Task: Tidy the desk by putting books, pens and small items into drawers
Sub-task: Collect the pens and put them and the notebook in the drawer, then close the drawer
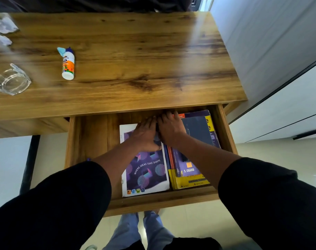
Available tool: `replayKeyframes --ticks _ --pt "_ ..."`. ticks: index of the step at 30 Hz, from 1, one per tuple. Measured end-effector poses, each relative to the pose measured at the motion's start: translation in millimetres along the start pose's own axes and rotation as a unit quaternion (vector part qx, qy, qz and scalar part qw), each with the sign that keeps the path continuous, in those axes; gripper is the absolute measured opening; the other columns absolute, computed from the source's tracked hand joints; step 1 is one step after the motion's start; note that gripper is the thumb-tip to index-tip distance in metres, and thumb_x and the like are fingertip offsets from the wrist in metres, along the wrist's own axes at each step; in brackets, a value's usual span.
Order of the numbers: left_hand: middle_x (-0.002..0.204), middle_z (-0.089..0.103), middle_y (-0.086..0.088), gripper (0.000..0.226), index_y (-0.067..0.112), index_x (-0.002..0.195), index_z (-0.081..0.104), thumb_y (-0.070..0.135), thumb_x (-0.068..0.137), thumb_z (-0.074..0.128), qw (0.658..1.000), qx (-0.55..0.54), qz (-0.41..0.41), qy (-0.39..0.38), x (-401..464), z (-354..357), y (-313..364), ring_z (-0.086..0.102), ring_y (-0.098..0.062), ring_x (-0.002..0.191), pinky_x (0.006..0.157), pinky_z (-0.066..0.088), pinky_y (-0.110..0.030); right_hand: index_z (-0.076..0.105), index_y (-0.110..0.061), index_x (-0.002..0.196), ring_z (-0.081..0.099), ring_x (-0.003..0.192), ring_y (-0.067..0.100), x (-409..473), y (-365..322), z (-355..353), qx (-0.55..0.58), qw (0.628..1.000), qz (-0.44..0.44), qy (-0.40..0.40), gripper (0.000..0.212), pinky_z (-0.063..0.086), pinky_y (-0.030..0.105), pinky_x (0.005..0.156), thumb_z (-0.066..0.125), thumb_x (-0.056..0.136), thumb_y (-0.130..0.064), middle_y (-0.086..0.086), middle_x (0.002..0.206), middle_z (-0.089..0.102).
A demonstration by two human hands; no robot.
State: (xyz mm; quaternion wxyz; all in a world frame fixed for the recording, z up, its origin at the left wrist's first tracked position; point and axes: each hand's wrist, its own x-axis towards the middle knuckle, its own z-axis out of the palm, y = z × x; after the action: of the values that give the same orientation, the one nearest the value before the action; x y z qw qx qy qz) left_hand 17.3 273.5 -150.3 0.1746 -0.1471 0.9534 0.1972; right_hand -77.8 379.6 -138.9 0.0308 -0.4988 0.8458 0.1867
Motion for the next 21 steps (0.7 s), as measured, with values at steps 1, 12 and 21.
replayKeyframes --ticks 1,12,21 --pt "0.171 0.007 -0.013 0.127 0.007 0.162 0.001 0.058 0.075 0.078 1.0 0.018 0.0 0.002 -4 1 0 0.008 -0.029 0.158 0.128 0.013 -0.047 0.043 -0.016 0.148 0.038 0.136 0.033 -3 -1 0 0.002 1.0 0.0 0.005 0.069 0.022 0.052 0.119 0.056 0.091 -0.053 0.008 0.143 0.051" --pt "0.169 0.02 -0.008 0.089 0.019 0.162 0.018 0.063 0.093 0.053 0.998 0.036 -0.038 -0.016 -99 35 -11 0.011 -0.032 0.157 0.127 0.014 -0.052 0.036 -0.015 0.152 0.029 0.147 0.037 -67 -63 -26 0.094 0.994 -0.028 -0.056 0.073 0.022 0.056 0.121 0.061 0.091 -0.046 0.016 0.156 0.039" --pt "0.158 0.042 -0.005 0.067 0.019 0.149 0.042 0.057 0.094 0.045 0.996 -0.016 -0.067 0.052 -194 50 -17 0.038 -0.028 0.145 0.121 0.03 -0.05 0.062 -0.016 0.125 0.063 0.115 0.031 -136 -106 -56 0.385 0.909 0.103 -0.121 0.036 0.053 0.036 0.087 0.057 0.097 -0.037 0.009 0.122 0.066"
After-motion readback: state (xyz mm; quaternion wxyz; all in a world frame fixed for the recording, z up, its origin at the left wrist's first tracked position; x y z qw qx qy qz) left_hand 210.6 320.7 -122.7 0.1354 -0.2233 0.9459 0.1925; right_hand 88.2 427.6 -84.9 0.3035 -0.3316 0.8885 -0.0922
